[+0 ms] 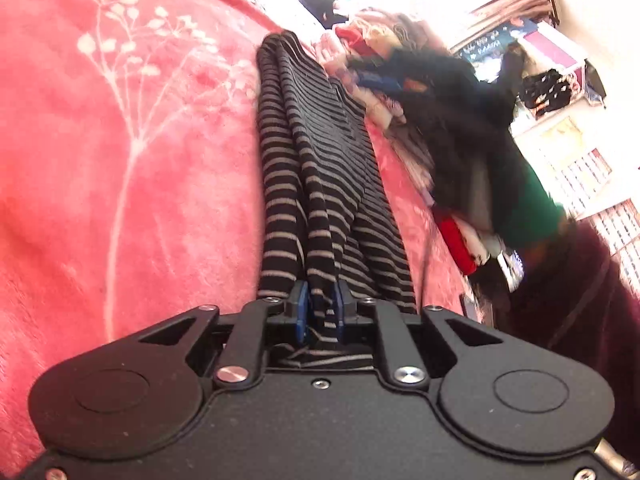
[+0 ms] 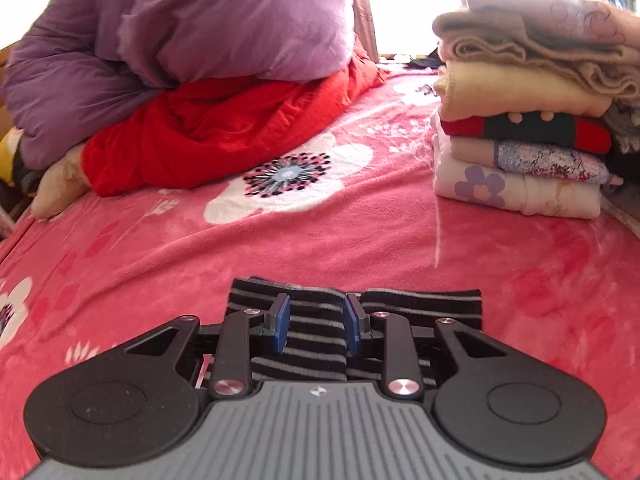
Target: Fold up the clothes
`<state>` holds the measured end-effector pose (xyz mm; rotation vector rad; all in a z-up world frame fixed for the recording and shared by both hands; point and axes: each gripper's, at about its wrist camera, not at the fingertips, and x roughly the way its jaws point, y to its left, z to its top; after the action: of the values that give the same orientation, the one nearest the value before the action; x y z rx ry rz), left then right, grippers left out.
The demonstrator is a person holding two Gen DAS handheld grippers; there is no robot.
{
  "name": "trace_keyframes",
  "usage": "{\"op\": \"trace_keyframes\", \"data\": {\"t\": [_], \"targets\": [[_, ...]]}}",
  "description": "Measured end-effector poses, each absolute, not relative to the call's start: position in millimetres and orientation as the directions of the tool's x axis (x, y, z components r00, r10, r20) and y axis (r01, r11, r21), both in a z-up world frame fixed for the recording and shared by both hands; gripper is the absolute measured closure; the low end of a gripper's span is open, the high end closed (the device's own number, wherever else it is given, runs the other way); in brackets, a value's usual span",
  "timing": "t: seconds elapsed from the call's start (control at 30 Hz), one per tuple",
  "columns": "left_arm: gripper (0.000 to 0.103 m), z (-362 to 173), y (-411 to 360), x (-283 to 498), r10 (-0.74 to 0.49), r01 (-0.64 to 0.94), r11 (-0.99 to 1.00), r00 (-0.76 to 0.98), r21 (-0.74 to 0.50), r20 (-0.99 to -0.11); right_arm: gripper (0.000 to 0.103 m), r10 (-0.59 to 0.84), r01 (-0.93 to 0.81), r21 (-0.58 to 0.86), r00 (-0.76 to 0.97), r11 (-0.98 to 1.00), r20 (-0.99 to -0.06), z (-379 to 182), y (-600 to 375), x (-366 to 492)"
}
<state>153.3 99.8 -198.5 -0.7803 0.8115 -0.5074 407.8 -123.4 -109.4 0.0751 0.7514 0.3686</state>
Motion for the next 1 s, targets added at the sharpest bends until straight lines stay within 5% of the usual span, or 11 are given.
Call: {"op": "trace_keyframes", "data": {"t": [0.1, 0.43, 0.77, 1.0], "targets": [[0.076, -196, 98, 155, -0.656, 0.108, 0.621, 0.614, -0.776, -0.439, 0.072, 0.398, -0.326, 0.235, 0.668, 0.916, -0.629, -104, -146, 371], [0.076, -181, 91, 178, -0.574, 0.071, 0.688, 0.662, -0.722, -0.482, 0.067, 0.447, -0.301, 0.341, 0.721, 0.89, -0.529, -131, -220, 189], [0.076, -169, 91, 244, -0.491, 0.028, 0.758, 0.683, -0.652, -0.541, 0.062, 0.426, -0.506, 0.025, 0.698, 0.862, -0.576, -165, -105, 57], [0.076, -175, 101, 301, -0.513, 0.058, 0.755, 0.674, -0.653, -0.533, 0.046, 0.371, -0.49, -0.139, 0.79, 0.861, -0.488, -149, -76, 92]]}}
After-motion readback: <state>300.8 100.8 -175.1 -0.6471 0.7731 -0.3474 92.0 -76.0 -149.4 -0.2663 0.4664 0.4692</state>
